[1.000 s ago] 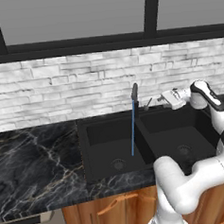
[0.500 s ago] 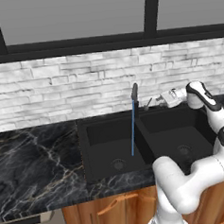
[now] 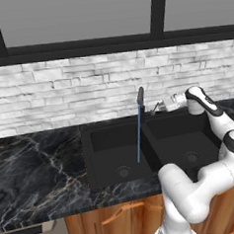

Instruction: Pick the peach from the sink and place it on the cutting board to airdry. Then turn off the sink faucet.

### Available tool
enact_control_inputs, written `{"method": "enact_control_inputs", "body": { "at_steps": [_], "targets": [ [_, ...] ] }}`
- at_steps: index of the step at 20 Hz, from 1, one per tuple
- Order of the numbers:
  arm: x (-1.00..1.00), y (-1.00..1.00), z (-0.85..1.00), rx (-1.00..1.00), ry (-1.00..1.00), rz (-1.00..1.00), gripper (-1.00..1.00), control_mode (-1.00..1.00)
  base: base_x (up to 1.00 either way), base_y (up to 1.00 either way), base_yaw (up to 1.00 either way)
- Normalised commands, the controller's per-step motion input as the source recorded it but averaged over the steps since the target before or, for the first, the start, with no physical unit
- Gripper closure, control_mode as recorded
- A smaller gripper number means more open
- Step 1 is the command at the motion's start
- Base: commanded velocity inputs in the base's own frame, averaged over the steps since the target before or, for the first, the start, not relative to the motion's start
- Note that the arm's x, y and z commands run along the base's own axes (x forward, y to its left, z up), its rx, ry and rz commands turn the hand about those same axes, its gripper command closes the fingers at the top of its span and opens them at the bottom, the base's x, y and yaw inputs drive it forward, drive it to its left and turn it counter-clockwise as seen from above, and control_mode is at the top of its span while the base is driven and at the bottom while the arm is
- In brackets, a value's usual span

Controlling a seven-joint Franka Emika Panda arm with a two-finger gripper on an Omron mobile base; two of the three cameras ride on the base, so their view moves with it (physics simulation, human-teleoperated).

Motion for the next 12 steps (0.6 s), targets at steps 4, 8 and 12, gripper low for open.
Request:
{"method": "enact_control_inputs", "body": {
  "at_steps": [4, 8, 12],
  "targets": [
    [0.29, 0.32, -0.12, -0.02, 0.05, -0.05, -1.00, -1.00, 0.00, 0.00, 0.00],
    [0.35, 0.24, -0.02, 0.00, 0.01, -0.01, -1.00, -1.00, 0.00, 0.00, 0.00],
    [0.30, 0.28, 0.00, 0.00, 0.00, 0.00, -1.00, -1.00, 0.00, 0.00, 0.00]
  ]
}}
